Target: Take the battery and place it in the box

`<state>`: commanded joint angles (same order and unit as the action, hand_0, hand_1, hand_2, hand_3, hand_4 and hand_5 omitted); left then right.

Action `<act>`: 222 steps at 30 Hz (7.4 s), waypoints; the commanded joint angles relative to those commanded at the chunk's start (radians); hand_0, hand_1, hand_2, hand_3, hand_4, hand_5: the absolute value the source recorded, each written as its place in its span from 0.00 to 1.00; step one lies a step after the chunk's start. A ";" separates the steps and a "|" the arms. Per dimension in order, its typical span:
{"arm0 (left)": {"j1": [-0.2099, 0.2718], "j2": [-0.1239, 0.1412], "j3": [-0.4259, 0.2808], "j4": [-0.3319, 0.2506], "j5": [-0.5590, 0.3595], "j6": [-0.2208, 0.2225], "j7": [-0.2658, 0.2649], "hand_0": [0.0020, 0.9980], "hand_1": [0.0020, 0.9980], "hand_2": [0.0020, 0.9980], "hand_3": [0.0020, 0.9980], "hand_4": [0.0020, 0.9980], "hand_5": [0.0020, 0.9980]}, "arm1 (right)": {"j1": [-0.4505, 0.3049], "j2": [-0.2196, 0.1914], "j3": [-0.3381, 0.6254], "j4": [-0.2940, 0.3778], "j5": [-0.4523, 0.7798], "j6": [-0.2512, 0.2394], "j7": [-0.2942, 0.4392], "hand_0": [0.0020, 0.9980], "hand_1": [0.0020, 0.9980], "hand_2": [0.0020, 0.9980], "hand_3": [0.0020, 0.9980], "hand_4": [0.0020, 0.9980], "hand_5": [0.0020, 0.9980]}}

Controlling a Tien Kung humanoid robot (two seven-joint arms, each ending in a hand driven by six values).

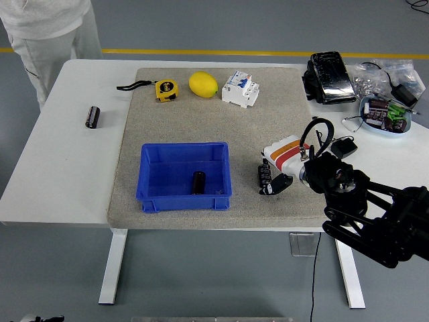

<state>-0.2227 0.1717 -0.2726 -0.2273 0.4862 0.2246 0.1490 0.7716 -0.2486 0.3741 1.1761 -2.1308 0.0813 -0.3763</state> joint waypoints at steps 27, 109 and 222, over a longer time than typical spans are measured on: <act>-0.002 0.001 0.000 0.000 0.001 -0.001 -0.002 0.70 0.68 0.71 0.59 0.61 0.49 | 0.003 -0.007 0.011 0.006 -0.015 -0.031 -0.002 0.00 0.12 0.47 0.52 1.00 0.51; -0.001 0.004 0.008 -0.001 -0.007 -0.001 -0.005 0.70 0.67 0.71 0.59 0.61 0.49 | 0.017 -0.025 0.125 0.155 -0.045 -0.019 -0.038 0.00 0.14 0.44 0.52 0.96 0.36; 0.006 -0.014 -0.001 0.003 0.014 0.000 -0.004 0.70 0.68 0.71 0.59 0.61 0.49 | -0.353 -0.035 0.532 -0.072 1.566 -0.407 0.691 0.93 0.87 0.88 0.89 1.00 1.00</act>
<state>-0.2164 0.1579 -0.2740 -0.2241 0.5001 0.2244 0.1447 0.4188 -0.2833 0.9060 1.1036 -0.5649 -0.3256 0.3146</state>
